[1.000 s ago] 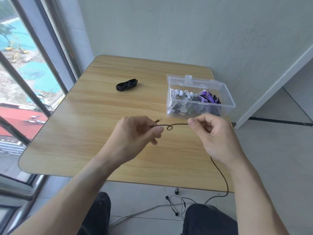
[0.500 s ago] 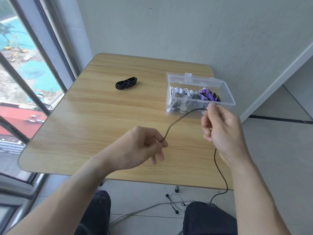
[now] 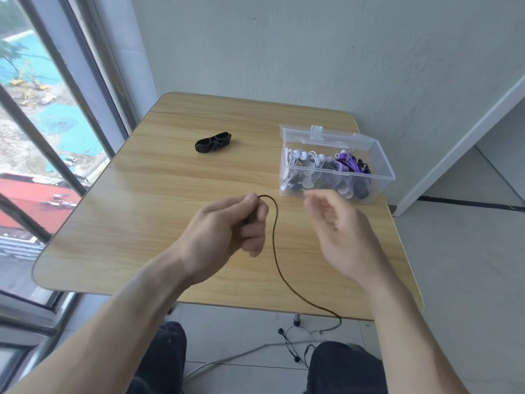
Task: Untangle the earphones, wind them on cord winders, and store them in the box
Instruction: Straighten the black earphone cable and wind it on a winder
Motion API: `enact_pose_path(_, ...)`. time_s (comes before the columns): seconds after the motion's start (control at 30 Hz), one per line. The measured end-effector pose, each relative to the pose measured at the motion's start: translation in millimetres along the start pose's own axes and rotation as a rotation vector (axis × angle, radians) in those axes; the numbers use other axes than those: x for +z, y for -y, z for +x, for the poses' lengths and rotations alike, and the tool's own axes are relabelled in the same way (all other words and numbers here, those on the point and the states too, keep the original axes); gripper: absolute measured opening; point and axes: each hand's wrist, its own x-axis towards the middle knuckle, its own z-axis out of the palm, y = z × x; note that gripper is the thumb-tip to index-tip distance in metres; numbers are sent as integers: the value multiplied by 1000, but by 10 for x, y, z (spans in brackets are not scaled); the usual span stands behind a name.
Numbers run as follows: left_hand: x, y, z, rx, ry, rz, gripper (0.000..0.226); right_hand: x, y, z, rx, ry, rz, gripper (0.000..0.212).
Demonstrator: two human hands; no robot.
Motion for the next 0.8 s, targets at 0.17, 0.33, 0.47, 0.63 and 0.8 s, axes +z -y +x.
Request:
enact_pose_path(0.17, -39, -66, 12, 18, 179, -88, 34, 329, 179, -59, -29, 279, 492, 36)
enact_pose_path(0.33, -196, -132, 20, 70, 193, -272, 40, 293, 227, -48, 87, 193, 670, 32)
enact_pose_path(0.47, -226, -113, 15, 133, 196, -234, 35, 247, 215, -13, 159, 173, 693, 29)
enact_pose_path(0.63, -148, -101, 40, 176, -128, -223, 23, 302, 161, -41, 180, 208, 397, 25)
enact_pose_path(0.8, -137, -39, 70, 239, -313, 29, 27, 341, 219, -92, 256, 440, 322, 19)
